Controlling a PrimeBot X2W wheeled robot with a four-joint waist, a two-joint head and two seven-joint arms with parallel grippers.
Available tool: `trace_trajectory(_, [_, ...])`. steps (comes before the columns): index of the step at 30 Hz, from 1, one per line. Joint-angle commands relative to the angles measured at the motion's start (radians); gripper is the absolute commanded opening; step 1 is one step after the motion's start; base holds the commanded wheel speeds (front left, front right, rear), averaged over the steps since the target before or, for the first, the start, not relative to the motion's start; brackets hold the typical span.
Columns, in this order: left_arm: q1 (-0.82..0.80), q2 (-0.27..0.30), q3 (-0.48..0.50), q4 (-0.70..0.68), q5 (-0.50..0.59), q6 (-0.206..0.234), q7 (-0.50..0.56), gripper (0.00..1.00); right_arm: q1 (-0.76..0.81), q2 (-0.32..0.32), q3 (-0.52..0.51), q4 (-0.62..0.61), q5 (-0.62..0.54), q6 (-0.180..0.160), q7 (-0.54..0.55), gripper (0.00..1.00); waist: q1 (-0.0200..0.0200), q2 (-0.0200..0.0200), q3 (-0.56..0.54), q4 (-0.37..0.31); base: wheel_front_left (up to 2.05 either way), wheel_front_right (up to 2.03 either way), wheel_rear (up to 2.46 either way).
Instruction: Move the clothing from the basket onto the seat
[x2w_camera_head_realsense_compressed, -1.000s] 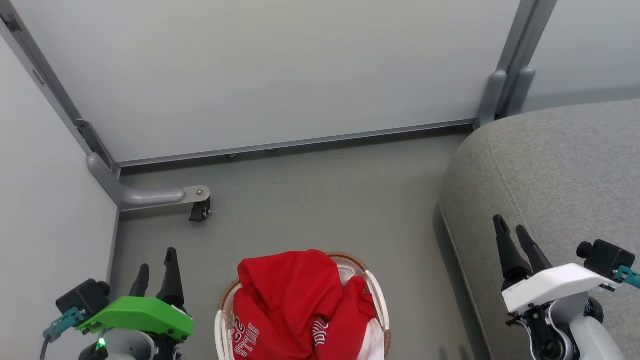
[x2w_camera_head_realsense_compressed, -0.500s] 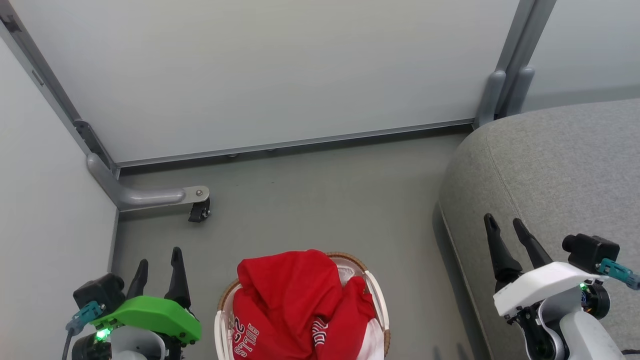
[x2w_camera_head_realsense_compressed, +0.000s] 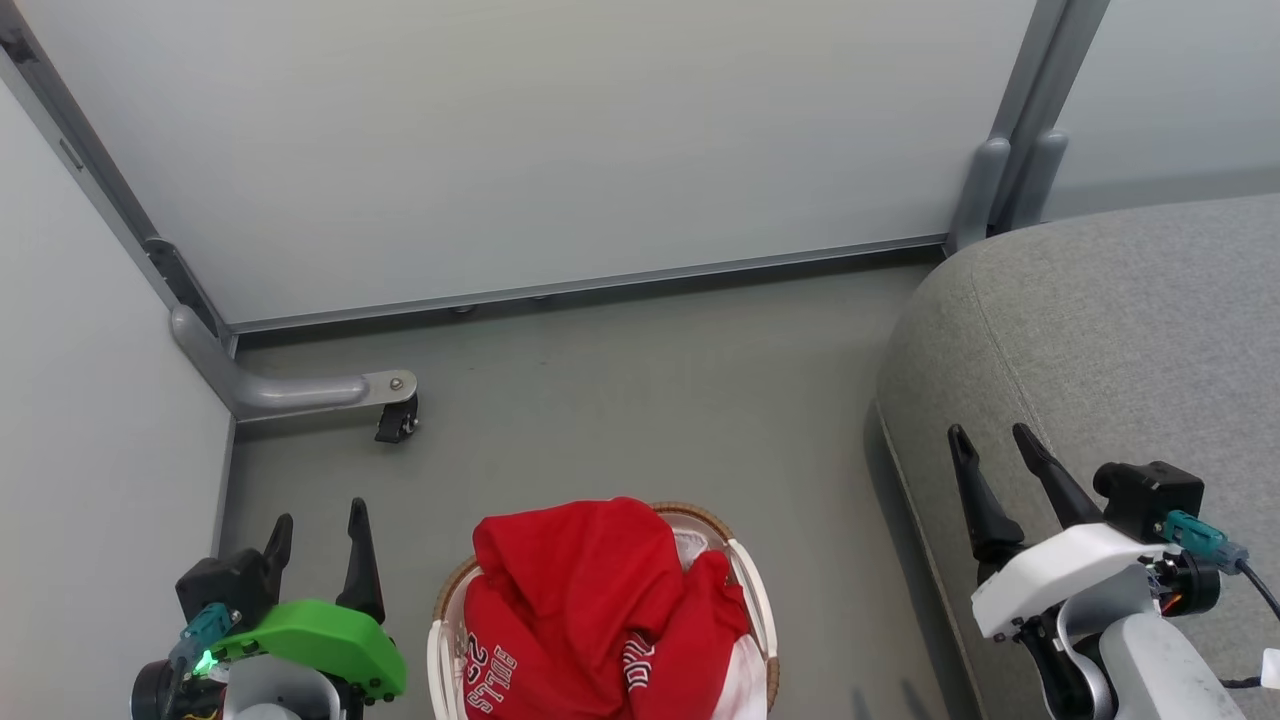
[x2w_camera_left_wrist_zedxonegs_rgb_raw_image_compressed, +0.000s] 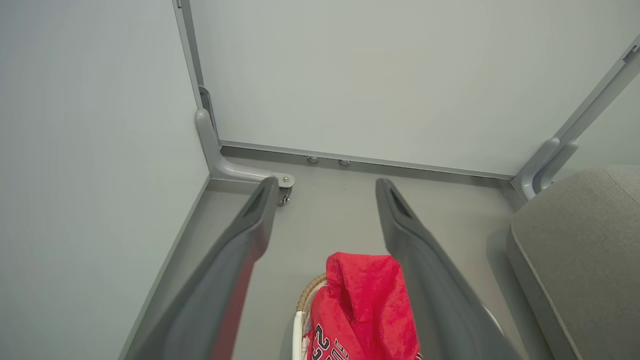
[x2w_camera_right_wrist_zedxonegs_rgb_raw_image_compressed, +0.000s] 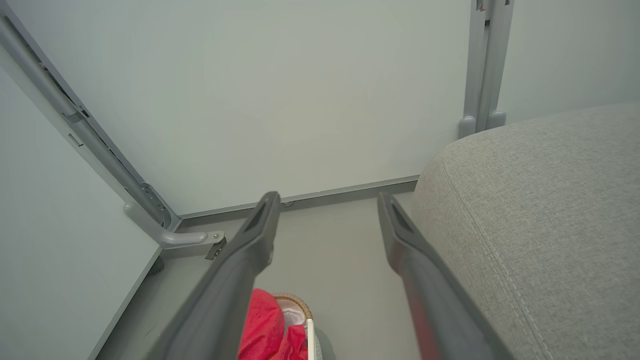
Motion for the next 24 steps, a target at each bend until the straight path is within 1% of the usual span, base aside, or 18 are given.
trace_trajectory(1, [-0.028,0.011,-0.002,-0.002,0.033,0.009,-0.01,1.0,-0.022,-0.01,0.004,-0.005,-0.033,0.0,-0.011,1.0,0.0,0.0,0.001,-0.001,0.0,0.0,0.0])
trace_trajectory(9, [-0.029,0.014,-0.007,0.009,0.104,0.014,-0.029,1.0,-0.028,-0.015,0.008,0.003,-0.114,0.0,-0.03,1.0,0.0,0.0,0.005,-0.001,0.0,0.0,0.0])
trace_trajectory(14, [-0.024,0.009,0.007,0.003,0.135,0.017,-0.041,1.0,-0.028,-0.01,0.01,0.006,-0.161,0.0,-0.042,1.0,0.0,0.0,0.006,-0.001,0.0,0.0,0.0])
trace_trajectory(24, [-0.022,-0.012,0.026,-0.001,0.225,-0.011,-0.062,1.0,-0.036,-0.008,0.009,0.011,-0.259,0.0,-0.063,1.0,0.0,0.0,0.017,-0.005,0.0,0.0,0.0])
